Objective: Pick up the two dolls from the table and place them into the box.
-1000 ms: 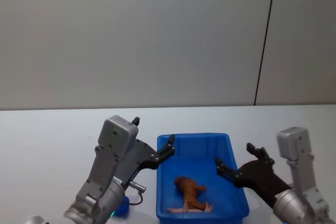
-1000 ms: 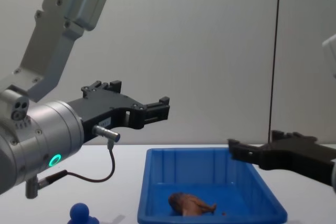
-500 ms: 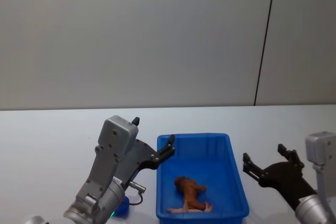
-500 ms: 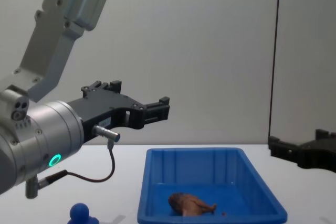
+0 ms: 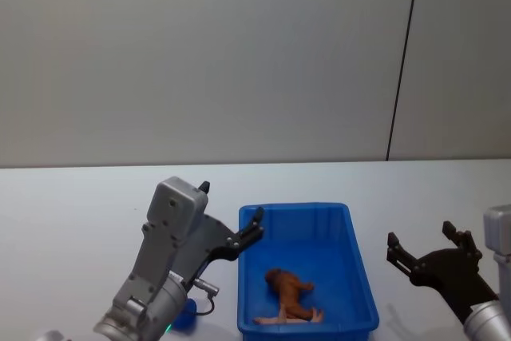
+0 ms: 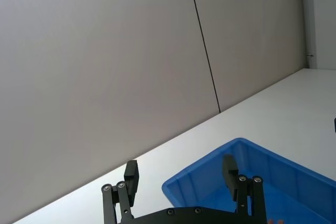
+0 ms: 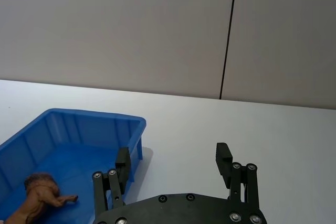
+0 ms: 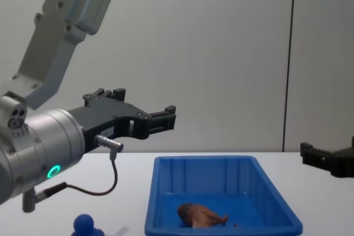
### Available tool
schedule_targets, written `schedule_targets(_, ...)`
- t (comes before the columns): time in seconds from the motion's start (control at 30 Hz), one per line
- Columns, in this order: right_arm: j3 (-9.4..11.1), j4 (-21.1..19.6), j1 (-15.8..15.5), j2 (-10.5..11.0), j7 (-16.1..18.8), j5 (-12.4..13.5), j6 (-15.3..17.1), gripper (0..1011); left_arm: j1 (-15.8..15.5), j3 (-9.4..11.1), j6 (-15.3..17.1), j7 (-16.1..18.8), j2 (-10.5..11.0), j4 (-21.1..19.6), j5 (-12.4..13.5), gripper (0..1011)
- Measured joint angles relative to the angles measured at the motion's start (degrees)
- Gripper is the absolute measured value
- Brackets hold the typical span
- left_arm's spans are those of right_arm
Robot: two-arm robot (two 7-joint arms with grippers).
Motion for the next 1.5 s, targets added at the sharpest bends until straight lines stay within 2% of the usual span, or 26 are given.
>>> schedule_targets(0.6,0.3,-0.6,-0.6,0.4,-1.1,0.2,-0.1,1001,2.6,-1.7,5.4,1.1,2.8,-1.1,-3.8,1001)
schedule_targets(0.97,0.3,-0.7,-0.7,0.4,-1.3,0.3,-0.1,1001,3.9,-2.9,7.5,1.3,4.0,1.0,-6.6,1001)
schedule_targets(1.5,0.3,-0.8,-0.8,0.5,-1.4,0.3,-0.1,1001,3.9,-3.8,10.2,-0.4,4.2,4.4,-9.1,1001)
